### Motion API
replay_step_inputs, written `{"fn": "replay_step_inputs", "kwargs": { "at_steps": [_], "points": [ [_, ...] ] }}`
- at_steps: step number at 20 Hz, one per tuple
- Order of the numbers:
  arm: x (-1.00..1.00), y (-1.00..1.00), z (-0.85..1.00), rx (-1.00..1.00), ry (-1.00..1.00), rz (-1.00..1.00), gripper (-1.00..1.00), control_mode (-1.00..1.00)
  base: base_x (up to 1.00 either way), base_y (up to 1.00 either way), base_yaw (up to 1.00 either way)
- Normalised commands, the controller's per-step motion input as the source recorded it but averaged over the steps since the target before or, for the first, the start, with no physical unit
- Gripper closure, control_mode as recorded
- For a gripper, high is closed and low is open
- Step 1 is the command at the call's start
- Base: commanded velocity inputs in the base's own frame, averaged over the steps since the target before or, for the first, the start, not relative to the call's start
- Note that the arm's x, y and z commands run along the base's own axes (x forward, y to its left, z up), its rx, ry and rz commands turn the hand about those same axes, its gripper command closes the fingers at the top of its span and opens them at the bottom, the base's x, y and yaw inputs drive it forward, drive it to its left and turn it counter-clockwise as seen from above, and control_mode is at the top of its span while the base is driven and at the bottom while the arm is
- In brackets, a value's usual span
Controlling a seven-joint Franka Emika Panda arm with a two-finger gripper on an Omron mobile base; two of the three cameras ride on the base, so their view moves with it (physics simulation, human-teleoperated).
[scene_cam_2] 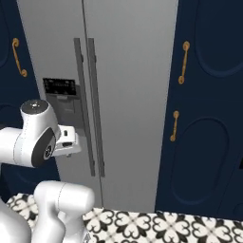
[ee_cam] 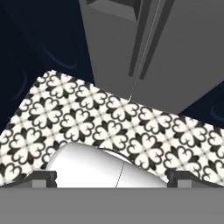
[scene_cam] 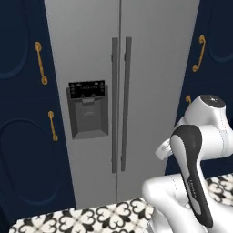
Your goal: Grab a lemon wedge from the fridge and one ice cube from the ice bowl, and put them in the glass of lemonade.
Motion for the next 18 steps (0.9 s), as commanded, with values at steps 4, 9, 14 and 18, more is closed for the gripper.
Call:
{"fn": "replay_step_inputs", "kwargs": {
  "at_steps": [4, 9, 14, 18],
  "points": [
    [0.0, 0.0, 0.0, 0.0, 0.0, 0.0, -1.0, 1.0, 0.09, 0.37, -0.09],
    [0.0, 0.0, 0.0, 0.0, 0.0, 0.0, -1.0, 1.0, 0.06, 0.19, -0.06],
    [0.24, 0.16, -0.05, 0.0, 0.0, -0.03, -1.0, -1.0, 0.0, 0.0, 0.0],
    [0.3, 0.23, -0.05, 0.0, 0.0, -0.06, -1.0, -1.0, 0.0, 0.0, 0.0]
  ]
}}
